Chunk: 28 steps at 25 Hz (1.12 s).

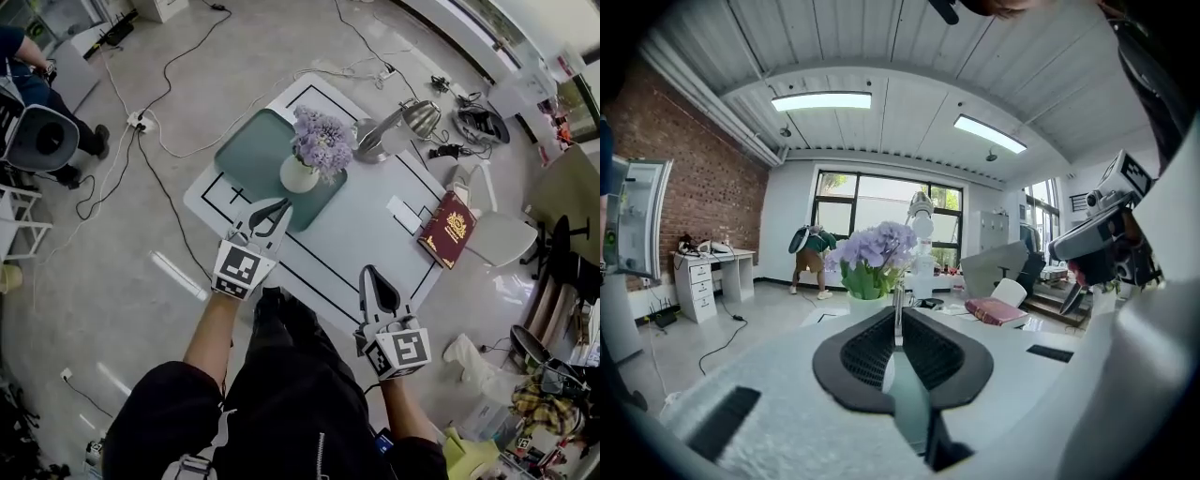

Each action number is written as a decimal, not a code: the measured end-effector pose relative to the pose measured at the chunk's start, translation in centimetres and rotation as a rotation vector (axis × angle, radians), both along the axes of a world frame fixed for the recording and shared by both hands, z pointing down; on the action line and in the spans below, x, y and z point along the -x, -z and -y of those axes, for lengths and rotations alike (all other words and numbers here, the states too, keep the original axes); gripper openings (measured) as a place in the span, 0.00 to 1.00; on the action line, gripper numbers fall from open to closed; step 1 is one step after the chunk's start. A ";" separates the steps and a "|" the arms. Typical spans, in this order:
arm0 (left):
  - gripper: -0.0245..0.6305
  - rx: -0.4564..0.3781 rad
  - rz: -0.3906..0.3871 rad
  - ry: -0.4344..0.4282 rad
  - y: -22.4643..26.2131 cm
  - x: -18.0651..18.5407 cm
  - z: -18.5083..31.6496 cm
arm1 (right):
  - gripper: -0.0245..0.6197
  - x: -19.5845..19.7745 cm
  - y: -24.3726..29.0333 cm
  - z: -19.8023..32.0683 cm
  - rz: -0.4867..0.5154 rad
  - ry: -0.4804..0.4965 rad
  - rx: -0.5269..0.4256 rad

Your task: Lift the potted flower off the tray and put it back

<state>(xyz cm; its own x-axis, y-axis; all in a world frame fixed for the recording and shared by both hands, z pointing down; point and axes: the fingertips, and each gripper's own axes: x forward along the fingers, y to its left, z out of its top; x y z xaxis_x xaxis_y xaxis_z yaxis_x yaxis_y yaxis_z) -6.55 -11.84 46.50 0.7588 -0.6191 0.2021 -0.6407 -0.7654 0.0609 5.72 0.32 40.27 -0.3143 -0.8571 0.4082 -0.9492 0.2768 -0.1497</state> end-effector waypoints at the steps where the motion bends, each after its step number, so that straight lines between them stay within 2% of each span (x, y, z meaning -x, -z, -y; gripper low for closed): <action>1: 0.05 0.004 -0.003 -0.002 -0.4 -0.1 0.6 | 0.05 -0.1 -0.1 0.5 -0.005 -0.003 0.002; 2: 0.08 0.010 -0.004 -0.005 -0.8 -0.2 1.2 | 0.05 -0.2 -0.3 0.9 -0.009 -0.004 0.004; 5: 0.29 0.021 0.001 -0.025 -2.4 -0.9 2.4 | 0.05 0.0 -0.5 2.1 -0.027 0.006 0.004; 9: 0.50 -0.038 -0.015 -0.025 -3.2 -1.5 4.8 | 0.05 1.2 -0.7 3.6 -0.056 0.036 0.013; 11: 0.57 -0.070 -0.026 -0.025 -3.5 -1.9 6.1 | 0.05 1.9 -0.8 4.0 -0.058 0.049 0.021; 15: 0.62 -0.094 -0.032 -0.044 -4.4 -3.2 8.4 | 0.05 3.0 -0.9 4.4 -0.045 0.068 -0.004; 18: 0.62 -0.094 -0.033 -0.065 -5.2 -4.8 9.7 | 0.05 2.8 -1.8 4.1 -0.051 0.069 0.020; 28: 0.62 -0.098 -0.043 -0.121 -5.5 -8.0 11.4 | 0.05 0.6 -2.4 4.3 -0.058 0.005 0.056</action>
